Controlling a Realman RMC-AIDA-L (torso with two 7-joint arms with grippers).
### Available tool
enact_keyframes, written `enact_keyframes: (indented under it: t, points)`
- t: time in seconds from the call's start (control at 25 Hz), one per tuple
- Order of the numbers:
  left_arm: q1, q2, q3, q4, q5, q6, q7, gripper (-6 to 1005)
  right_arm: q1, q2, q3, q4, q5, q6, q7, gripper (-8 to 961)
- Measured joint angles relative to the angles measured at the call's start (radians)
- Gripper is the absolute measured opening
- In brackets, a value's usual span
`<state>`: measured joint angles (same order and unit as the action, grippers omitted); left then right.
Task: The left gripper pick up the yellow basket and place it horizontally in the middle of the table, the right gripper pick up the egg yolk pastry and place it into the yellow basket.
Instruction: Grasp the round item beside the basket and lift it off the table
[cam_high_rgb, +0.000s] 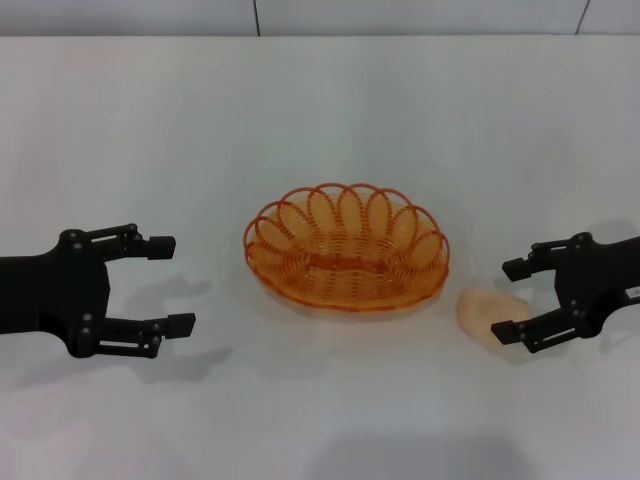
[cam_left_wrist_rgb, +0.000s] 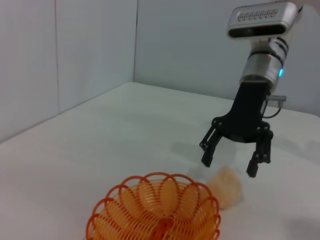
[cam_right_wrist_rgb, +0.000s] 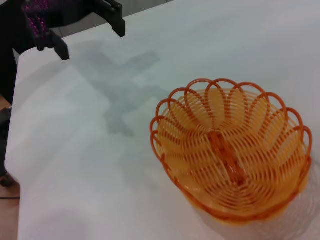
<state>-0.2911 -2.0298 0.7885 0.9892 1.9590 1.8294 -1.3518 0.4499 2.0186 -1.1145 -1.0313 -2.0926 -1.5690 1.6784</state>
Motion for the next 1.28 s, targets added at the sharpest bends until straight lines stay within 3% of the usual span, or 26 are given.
enact_keyframes:
  t: [0.32,0.72,0.84,1.08,1.28]
  points:
    - [0.004,-0.004,-0.022,0.000,-0.001,0.001,0.000,894,0.004,0.000,-0.025,0.042,0.017,0.056,-0.004,811]
    - [0.007,-0.006,-0.027,-0.001,-0.011,0.005,0.000,894,-0.001,-0.002,-0.028,0.050,0.017,0.064,-0.006,600]
    - [0.007,-0.006,-0.027,-0.001,-0.009,0.005,0.001,894,-0.002,-0.002,-0.037,0.050,0.017,0.061,-0.007,366]
    - [0.011,-0.006,-0.026,-0.001,-0.008,0.021,0.009,894,-0.001,-0.002,-0.037,0.050,0.017,0.061,-0.004,163]
    - [0.015,-0.005,-0.026,-0.001,-0.007,0.022,0.010,894,0.000,-0.002,-0.035,0.042,0.017,0.049,-0.002,76]
